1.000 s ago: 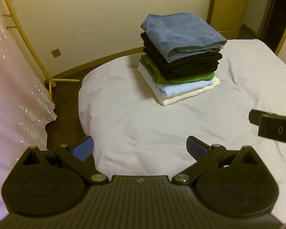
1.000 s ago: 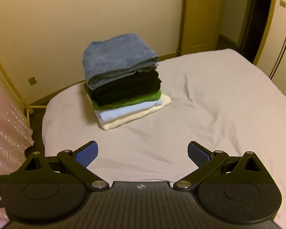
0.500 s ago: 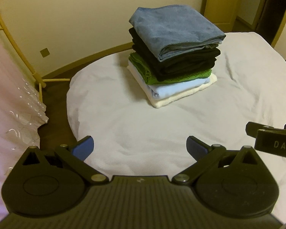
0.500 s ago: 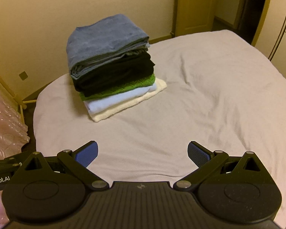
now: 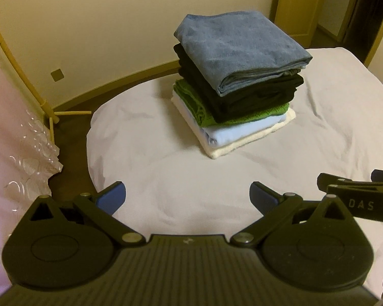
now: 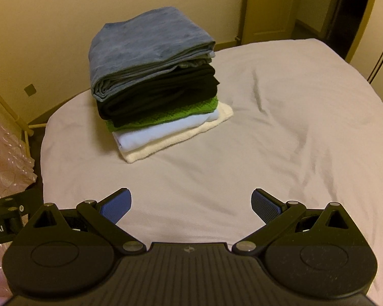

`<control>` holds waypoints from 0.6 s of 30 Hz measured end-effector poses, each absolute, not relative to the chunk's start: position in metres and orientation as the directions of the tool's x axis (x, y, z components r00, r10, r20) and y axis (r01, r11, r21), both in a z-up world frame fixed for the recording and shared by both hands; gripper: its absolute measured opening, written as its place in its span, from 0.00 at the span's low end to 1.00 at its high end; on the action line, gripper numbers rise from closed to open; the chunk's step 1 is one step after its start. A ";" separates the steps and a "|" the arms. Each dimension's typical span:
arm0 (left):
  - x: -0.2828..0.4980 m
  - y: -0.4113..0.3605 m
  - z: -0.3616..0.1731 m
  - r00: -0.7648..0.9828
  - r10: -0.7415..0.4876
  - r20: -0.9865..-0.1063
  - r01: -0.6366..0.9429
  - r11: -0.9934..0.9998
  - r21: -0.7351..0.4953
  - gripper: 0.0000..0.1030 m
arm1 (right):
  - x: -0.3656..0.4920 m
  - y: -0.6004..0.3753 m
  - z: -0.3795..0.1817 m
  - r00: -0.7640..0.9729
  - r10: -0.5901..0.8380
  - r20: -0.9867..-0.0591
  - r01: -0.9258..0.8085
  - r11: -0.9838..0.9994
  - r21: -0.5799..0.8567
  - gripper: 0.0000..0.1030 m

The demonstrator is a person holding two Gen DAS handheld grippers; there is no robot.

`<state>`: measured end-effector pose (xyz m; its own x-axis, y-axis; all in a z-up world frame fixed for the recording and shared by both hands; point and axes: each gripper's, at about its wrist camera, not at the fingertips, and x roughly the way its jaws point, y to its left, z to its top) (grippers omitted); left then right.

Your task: Fold clothes

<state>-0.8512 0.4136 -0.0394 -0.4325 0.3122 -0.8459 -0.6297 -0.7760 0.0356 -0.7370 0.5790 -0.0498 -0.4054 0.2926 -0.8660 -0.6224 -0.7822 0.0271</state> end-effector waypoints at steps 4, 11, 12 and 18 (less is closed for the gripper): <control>-0.856 0.419 -0.041 -0.431 0.313 -0.846 -0.633 -0.773 0.037 0.99 | -0.746 0.583 -0.053 -0.398 0.289 -0.870 -0.622 -0.782 0.025 1.00; -0.859 0.431 -0.043 -0.440 0.312 -0.842 -0.645 -0.763 0.054 0.99 | -0.756 0.592 -0.058 -0.390 0.289 -0.874 -0.622 -0.783 0.019 1.00; -0.859 0.432 -0.043 -0.441 0.312 -0.842 -0.645 -0.762 0.056 0.99 | -0.757 0.594 -0.059 -0.389 0.290 -0.874 -0.625 -0.781 0.019 1.00; -0.862 0.439 -0.047 -0.448 0.306 -0.840 -0.641 -0.765 0.063 0.99 | -0.759 0.606 -0.063 -0.384 0.289 -0.877 -0.637 -0.771 0.025 1.00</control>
